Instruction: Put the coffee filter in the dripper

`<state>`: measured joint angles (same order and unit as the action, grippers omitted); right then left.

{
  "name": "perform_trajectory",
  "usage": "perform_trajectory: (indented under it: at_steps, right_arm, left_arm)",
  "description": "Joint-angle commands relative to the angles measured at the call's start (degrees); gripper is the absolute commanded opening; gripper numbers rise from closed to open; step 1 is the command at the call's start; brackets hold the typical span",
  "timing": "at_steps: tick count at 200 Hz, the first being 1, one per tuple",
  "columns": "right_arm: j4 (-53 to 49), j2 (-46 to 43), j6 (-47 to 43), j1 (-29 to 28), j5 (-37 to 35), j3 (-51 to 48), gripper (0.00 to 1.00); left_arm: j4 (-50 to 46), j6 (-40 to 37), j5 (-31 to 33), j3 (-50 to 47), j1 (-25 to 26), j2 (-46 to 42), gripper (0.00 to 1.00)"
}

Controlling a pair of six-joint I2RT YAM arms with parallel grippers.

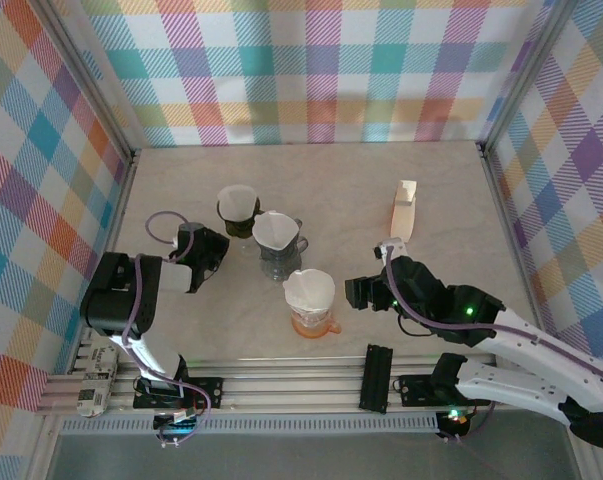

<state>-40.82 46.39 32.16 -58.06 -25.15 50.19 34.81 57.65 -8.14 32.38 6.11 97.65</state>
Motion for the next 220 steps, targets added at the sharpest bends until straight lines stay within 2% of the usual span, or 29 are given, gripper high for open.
perform_trajectory:
  at_steps: [1,73,138,220]
  right_arm:
    - [-1.27,0.54,0.94,0.39,-1.31,2.51,0.89]
    - [-3.03,1.20,2.54,0.36,-1.32,2.82,0.90]
    - [-3.30,1.38,3.94,0.34,-1.05,2.94,0.90]
    - [-2.54,1.06,4.79,0.36,-1.77,2.63,0.90]
  left_arm:
    - [4.06,-0.06,-1.58,2.33,1.14,2.15,0.00]
    - [4.38,-0.07,-1.73,8.53,5.78,7.47,0.00]
    - [2.92,-0.39,-2.52,12.13,6.31,10.12,0.00]
    - [-8.23,-5.54,5.12,7.30,3.88,-2.64,0.00]
